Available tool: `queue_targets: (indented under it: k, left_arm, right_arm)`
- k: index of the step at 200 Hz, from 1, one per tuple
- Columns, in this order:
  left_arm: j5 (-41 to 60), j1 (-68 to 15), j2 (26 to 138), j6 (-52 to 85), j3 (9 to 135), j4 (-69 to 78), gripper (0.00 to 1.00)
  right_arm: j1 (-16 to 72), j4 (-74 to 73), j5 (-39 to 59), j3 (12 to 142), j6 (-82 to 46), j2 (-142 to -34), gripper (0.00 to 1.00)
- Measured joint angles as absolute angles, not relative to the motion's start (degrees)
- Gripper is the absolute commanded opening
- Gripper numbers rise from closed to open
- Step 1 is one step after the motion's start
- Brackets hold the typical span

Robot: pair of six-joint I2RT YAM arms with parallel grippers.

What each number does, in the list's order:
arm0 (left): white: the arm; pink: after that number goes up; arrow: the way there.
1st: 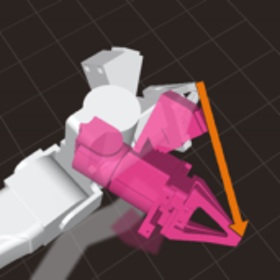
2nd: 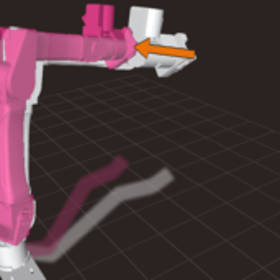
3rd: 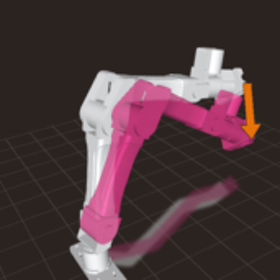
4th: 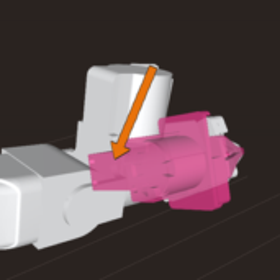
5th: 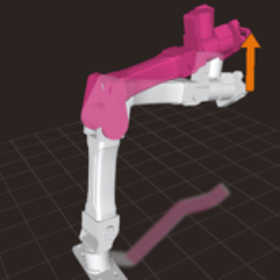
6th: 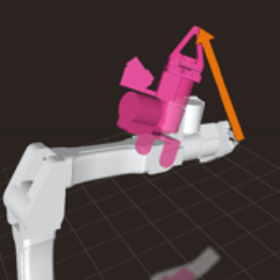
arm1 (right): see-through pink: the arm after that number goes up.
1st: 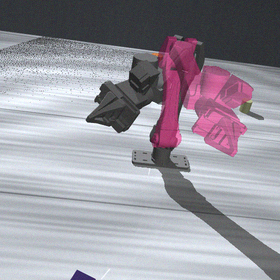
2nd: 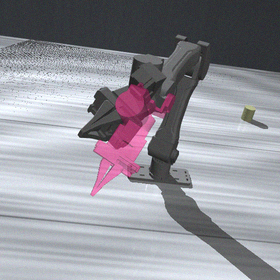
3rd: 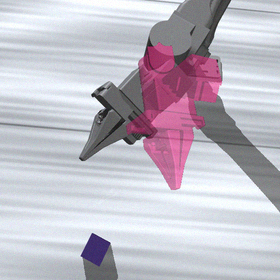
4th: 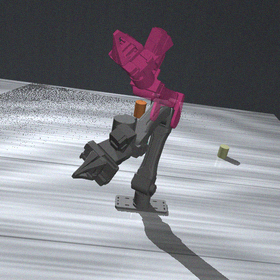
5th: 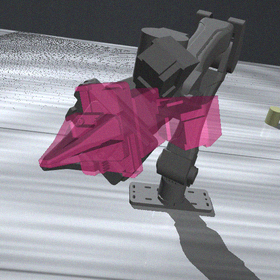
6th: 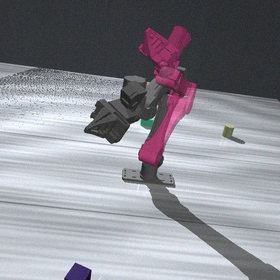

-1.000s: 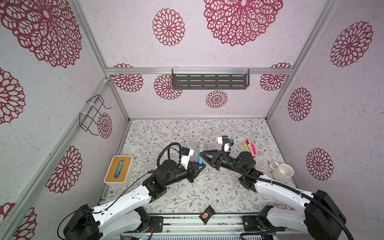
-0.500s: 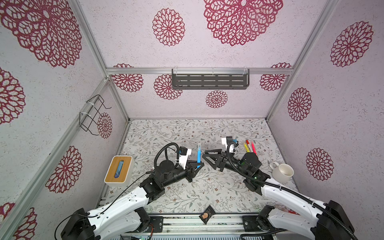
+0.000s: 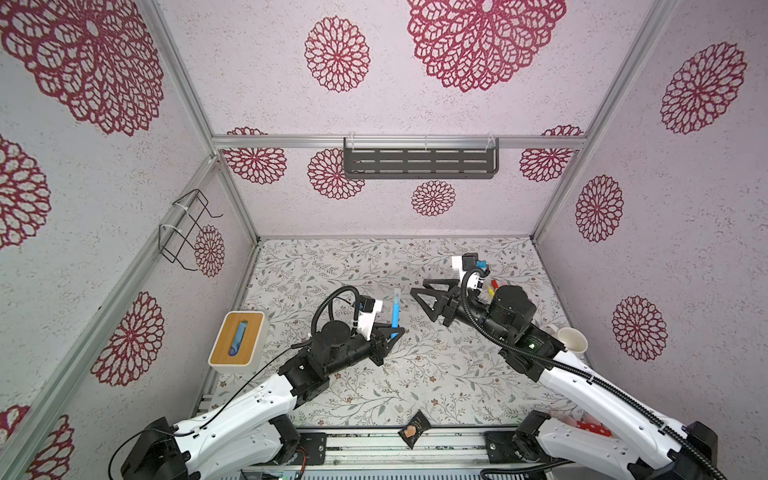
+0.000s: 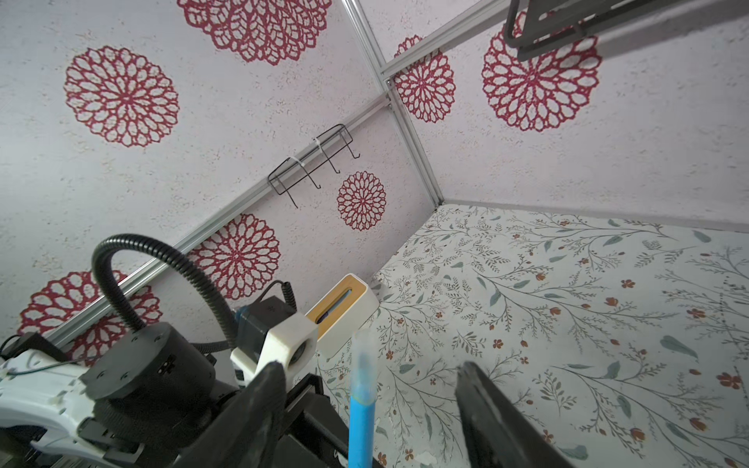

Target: Insert the pens into the pen caps

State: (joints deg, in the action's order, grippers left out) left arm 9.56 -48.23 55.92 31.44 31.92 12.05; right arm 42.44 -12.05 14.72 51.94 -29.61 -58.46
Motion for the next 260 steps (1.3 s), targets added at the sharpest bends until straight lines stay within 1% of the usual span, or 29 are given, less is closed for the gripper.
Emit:
queue_targets:
  k: [46,103,130,213,260]
  left_arm:
    - [7.9,-49.8,57.5,30.7,31.9,10.6,0.00]
    - [6.8,-50.4,58.3,30.2,31.9,9.8,0.00]
    - [6.7,-50.5,58.9,30.2,31.9,9.8,0.00]
    - [6.7,-50.8,59.8,30.2,31.9,9.9,0.00]
    - [6.7,-50.9,59.8,30.2,31.9,9.9,0.00]
  right_arm:
    - [42.4,-6.2,13.1,56.8,-28.4,-64.0,0.66]
    - [42.4,-4.2,15.4,58.6,-28.5,-69.3,0.59]
    - [42.5,-4.4,16.8,58.7,-28.6,-70.3,0.56]
    - [43.5,-4.9,18.7,59.2,-29.3,-72.3,0.40]
    - [43.9,-5.1,19.2,59.3,-29.5,-72.7,0.34]
